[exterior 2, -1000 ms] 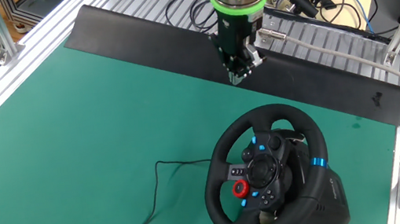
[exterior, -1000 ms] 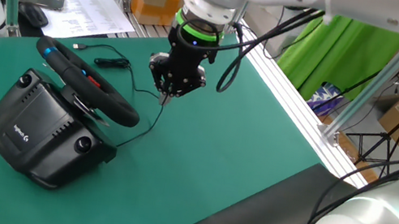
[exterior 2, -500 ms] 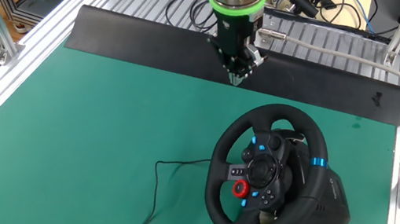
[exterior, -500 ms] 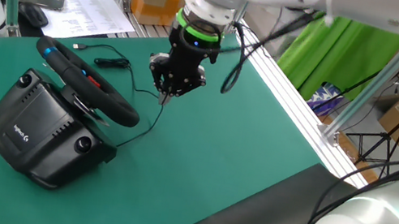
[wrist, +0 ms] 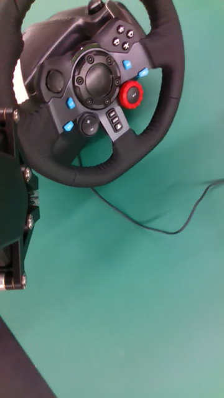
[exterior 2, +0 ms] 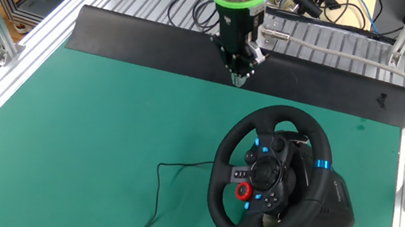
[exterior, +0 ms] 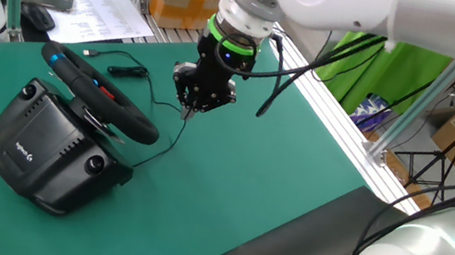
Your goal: Rotate the steering wheel 90 degrees clockwise
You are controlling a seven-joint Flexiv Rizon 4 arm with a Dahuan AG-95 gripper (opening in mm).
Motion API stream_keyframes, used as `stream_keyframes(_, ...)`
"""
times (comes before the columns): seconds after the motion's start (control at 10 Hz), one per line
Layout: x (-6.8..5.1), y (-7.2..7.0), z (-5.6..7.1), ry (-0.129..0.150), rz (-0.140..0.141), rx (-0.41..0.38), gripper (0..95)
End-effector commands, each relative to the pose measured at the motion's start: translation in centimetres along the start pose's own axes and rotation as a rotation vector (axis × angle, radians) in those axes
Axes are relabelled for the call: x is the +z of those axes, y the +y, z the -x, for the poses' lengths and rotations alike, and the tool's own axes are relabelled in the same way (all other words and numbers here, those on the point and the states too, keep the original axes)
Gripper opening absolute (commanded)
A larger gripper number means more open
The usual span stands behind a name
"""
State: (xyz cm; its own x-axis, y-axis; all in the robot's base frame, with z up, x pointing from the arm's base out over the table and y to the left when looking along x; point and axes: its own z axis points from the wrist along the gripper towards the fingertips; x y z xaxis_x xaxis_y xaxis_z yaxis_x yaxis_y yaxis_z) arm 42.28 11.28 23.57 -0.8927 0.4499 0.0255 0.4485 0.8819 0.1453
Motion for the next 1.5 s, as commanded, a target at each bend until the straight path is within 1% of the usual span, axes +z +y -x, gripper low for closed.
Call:
stream_keyframes(0.1,-0.1,0.1,0.0,0.035,-0.038,-0.020,0.0)
stream_keyframes(0.2,-0.1,0.1,0.0,0.030,-0.063,-0.020,0.0)
stream_keyframes(0.3,-0.1,0.1,-0.1,0.039,-0.099,-0.008,38.0)
stream_keyframes(0.4,-0.1,0.2,-0.1,0.057,-0.097,0.024,38.0)
stream_keyframes(0.5,0.0,0.3,-0.2,0.062,-0.087,0.082,57.0)
stream_keyframes(0.6,-0.1,0.2,-0.3,0.064,-0.088,0.105,57.0)
stream_keyframes(0.7,-0.2,0.2,-0.3,0.079,-0.091,0.154,57.0)
stream_keyframes(0.8,-0.5,0.1,-0.6,0.131,-0.065,0.289,57.0)
stream_keyframes(0.9,-1.0,-0.1,-1.0,0.155,-0.048,0.337,57.0)
stream_keyframes(1.0,-1.3,-0.2,-1.8,0.157,-0.052,0.365,57.0)
stream_keyframes(1.1,-1.2,-0.1,-2.6,0.157,-0.049,0.402,57.0)
stream_keyframes(1.2,-1.0,0.0,-3.1,0.161,-0.044,0.437,57.0)
stream_keyframes(1.3,-0.7,0.2,-3.7,0.180,-0.023,0.507,57.0)
stream_keyframes(1.4,-0.5,0.3,-4.3,0.196,-0.004,0.560,57.0)
stream_keyframes(1.5,-0.4,0.5,-4.6,0.199,0.002,0.579,57.0)
